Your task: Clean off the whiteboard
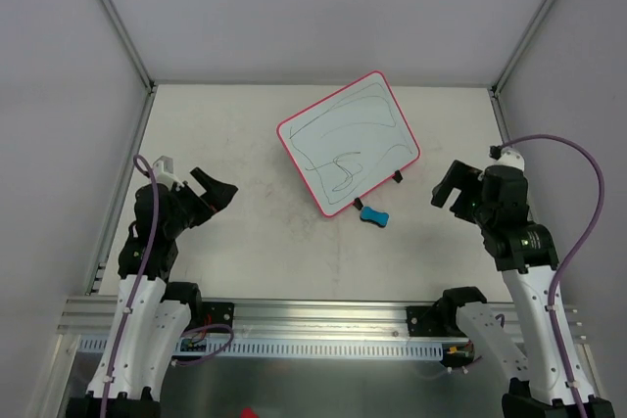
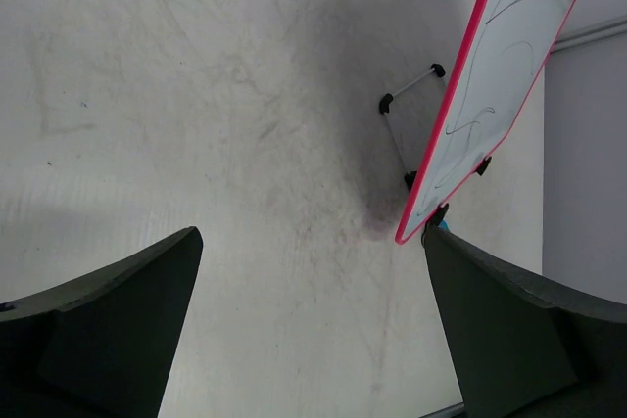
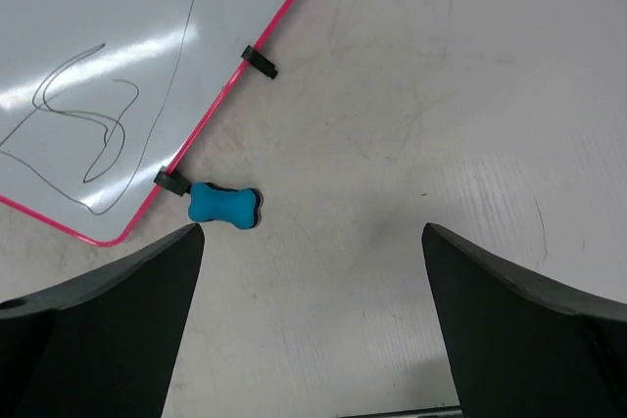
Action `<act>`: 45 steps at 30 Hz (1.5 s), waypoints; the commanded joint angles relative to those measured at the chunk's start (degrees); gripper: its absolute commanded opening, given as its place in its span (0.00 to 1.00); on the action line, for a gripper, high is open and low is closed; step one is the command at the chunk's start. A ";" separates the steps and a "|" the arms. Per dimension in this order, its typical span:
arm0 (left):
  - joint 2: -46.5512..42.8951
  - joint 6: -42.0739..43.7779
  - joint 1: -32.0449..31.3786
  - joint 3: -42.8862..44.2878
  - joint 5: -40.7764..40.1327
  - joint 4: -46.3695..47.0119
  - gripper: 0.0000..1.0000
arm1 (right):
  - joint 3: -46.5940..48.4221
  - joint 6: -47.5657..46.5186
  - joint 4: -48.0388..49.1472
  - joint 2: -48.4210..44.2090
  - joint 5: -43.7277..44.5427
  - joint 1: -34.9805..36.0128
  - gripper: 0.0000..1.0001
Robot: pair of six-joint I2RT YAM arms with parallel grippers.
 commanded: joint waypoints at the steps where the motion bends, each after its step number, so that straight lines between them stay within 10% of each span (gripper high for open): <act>1: -3.13 -1.80 0.32 -0.86 0.18 0.09 0.99 | -1.09 -6.23 -1.64 1.75 -8.36 0.63 0.99; 24: 20.32 10.86 0.23 17.42 2.64 0.09 0.99 | -25.96 -34.10 36.14 5.62 -18.04 19.17 0.99; 45: 21.82 15.25 -0.21 19.71 2.37 0.00 0.99 | -9.89 -38.33 30.27 36.46 -24.54 19.61 0.75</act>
